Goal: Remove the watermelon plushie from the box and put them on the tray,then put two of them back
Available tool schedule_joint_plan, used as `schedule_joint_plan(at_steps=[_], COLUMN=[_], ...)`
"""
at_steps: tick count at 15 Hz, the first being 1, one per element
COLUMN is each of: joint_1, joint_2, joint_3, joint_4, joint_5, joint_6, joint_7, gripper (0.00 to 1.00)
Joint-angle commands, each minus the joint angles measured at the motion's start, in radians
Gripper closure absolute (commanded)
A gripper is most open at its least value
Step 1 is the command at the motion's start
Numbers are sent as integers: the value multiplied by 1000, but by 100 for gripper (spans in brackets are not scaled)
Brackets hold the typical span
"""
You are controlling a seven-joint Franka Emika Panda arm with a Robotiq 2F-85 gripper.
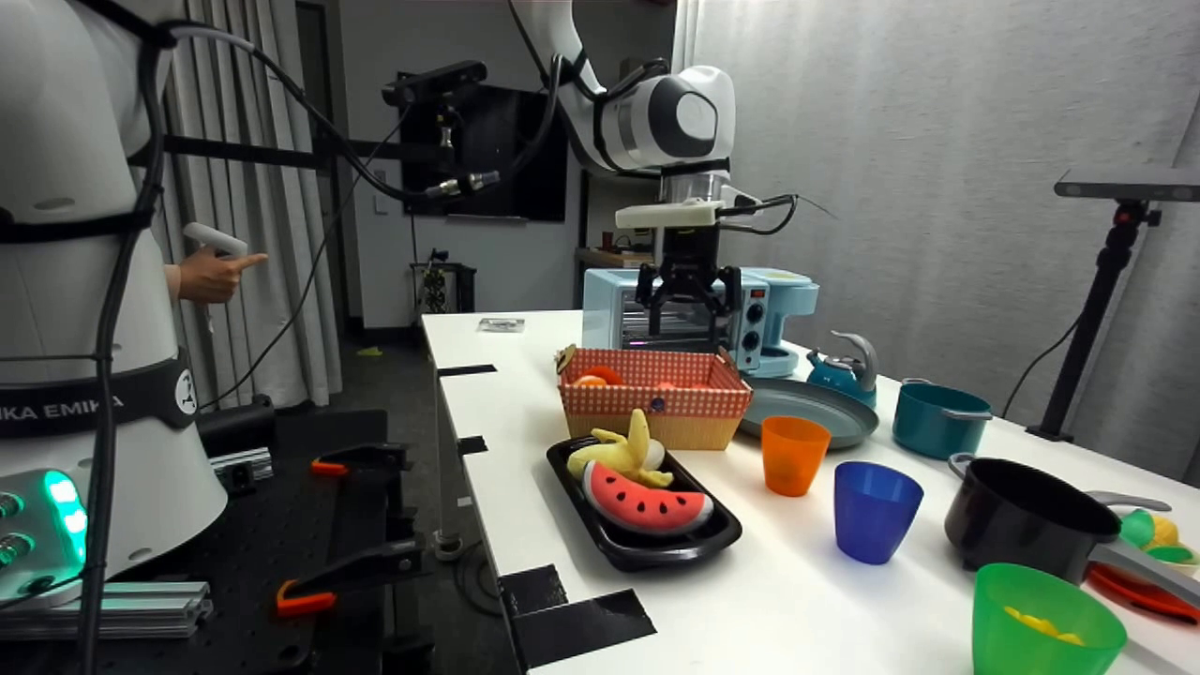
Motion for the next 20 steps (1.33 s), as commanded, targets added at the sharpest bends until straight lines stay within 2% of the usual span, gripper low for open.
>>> schedule_joint_plan(at_steps=[1,19,20], joint_1=[-4,-26,-19], joint_2=[0,1,41], joint_3=[5,38,30], joint_4=[4,4,-20], joint_5=[3,109,93], joint_6=[-13,-20,38], joint_7=[-19,-123,-103], gripper=[0,0,0])
